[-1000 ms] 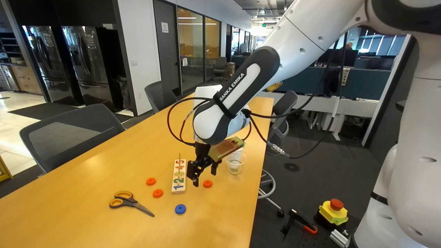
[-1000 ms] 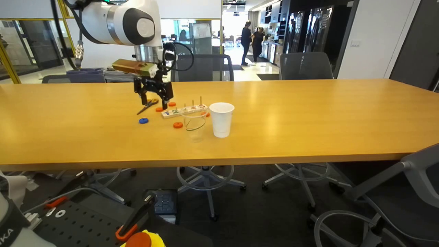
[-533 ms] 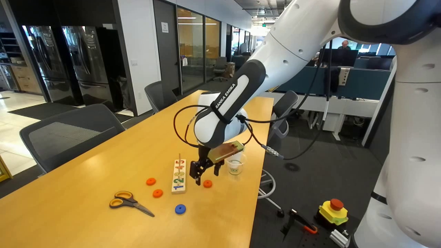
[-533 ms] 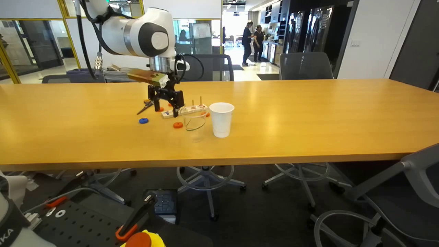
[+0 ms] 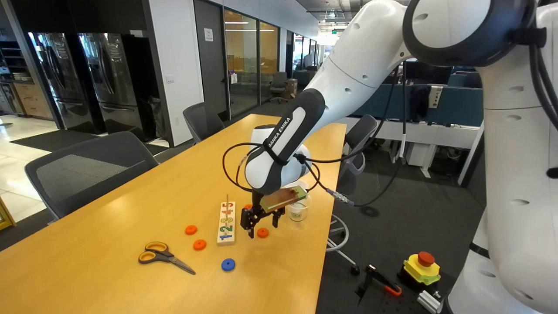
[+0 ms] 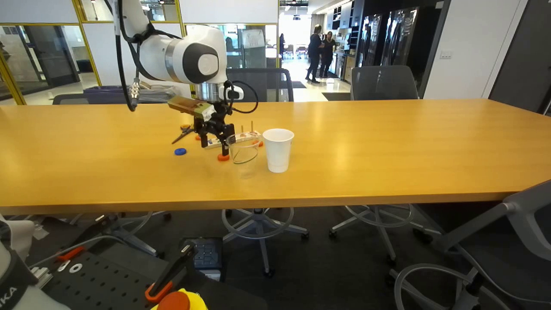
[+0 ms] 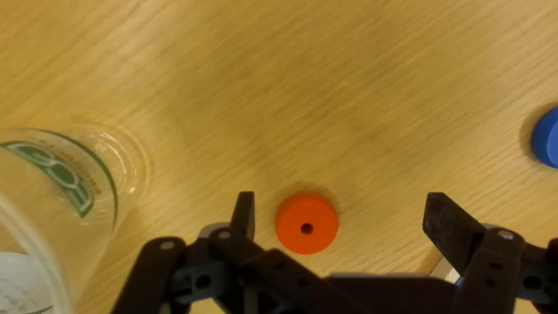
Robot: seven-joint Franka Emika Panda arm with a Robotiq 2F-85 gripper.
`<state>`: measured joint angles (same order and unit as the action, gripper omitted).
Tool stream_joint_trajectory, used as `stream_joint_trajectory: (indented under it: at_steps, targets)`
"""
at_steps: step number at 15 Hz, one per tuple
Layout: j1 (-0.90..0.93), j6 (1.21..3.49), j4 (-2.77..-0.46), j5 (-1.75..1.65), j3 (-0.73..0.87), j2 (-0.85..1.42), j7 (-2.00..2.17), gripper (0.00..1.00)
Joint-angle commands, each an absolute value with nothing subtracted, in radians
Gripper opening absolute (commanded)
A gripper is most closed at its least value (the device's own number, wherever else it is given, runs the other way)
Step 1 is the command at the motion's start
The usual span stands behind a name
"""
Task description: Put the orange rings on the clear cup
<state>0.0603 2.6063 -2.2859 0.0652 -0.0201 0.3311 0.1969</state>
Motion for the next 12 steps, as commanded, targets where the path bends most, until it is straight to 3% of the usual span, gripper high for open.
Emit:
stream_joint_trajectory:
  at_steps: [1,12]
  targets:
    - [0.062,2.625,-2.239,0.085,-0.015,0.38,0.225,1.0]
    - [0.059,2.621,-2.164,0.111,-0.009,0.452,0.241,1.0]
